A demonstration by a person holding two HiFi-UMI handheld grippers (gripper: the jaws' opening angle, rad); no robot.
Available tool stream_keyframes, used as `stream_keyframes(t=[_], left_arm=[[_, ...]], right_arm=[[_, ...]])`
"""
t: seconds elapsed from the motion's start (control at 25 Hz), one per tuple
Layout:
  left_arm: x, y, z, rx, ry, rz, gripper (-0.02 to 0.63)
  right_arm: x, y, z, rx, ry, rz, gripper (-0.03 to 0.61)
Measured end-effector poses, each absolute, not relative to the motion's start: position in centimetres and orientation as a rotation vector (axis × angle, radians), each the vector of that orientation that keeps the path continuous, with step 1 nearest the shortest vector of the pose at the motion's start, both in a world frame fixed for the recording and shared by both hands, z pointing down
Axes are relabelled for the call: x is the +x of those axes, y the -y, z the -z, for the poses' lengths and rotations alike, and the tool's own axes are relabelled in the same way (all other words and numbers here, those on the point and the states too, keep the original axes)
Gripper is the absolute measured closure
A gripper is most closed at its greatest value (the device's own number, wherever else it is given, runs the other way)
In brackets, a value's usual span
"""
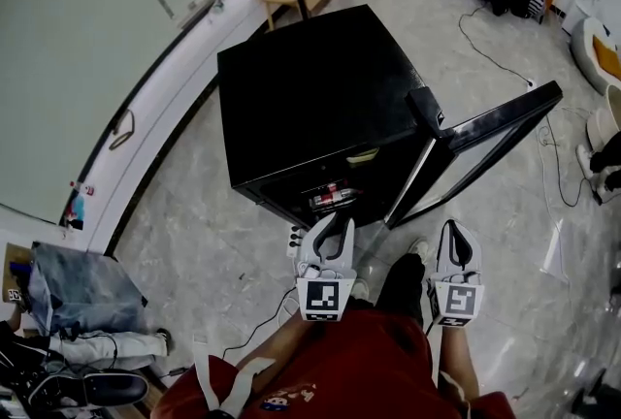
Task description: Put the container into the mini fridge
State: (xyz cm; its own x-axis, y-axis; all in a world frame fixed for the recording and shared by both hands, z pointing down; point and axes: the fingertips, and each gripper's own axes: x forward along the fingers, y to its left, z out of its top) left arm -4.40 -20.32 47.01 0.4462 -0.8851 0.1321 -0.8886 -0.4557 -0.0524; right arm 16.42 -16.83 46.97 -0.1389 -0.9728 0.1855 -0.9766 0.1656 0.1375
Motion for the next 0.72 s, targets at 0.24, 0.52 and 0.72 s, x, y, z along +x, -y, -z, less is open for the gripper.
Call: stream_keyframes(t=[0.24,0.52,0.72], left_arm=[[-4.8,19.9,-45.4,2.65,1.678,-0.144,0.607],[-4.3,19.9,-45.3,2.681,1.661,-0.137,0.607],[-4.3,19.7,-45.3,2.692,1.64,-0.144,0.607]], right_arm=[[16.3,16.5,-46.7,1.89,2.213,-0.022,0.578],[16.4,16.6,-46.1,1.892,2.226,-0.018,0.578],[16.2,16.2,-46.2,1.891,2.239,-0.034,0.578]])
